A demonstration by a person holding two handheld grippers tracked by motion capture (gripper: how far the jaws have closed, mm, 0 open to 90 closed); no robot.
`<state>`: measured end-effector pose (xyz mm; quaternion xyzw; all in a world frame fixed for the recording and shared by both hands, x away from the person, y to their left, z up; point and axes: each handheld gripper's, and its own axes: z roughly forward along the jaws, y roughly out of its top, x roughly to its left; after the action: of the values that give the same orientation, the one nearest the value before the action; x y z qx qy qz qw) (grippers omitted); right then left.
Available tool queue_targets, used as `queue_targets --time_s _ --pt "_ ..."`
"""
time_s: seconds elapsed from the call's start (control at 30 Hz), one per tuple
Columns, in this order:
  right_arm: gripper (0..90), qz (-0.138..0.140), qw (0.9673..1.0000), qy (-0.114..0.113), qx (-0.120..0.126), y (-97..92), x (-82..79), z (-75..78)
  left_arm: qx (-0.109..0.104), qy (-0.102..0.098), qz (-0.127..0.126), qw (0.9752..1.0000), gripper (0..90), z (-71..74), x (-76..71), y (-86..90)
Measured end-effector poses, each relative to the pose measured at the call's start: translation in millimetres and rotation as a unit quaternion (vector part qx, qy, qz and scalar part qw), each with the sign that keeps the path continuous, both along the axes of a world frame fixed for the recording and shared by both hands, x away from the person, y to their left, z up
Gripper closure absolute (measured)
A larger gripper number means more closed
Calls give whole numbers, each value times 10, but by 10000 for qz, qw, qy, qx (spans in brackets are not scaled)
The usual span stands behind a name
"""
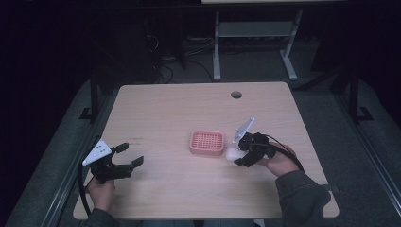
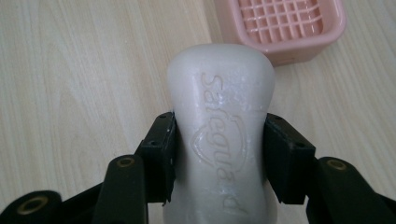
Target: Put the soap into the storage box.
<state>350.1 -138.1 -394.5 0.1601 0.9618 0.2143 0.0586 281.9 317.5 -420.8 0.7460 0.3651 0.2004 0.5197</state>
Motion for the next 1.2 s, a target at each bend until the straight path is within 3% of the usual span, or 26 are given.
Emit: queue_targets --time_s 0.9,1.2 --pt "488 211 9997 70 43 327 333 132 -97 15 25 9999 141 2 -4 13" --pt "488 331 9994 68 -22 516 464 173 -124 3 21 9999 141 2 -4 22"
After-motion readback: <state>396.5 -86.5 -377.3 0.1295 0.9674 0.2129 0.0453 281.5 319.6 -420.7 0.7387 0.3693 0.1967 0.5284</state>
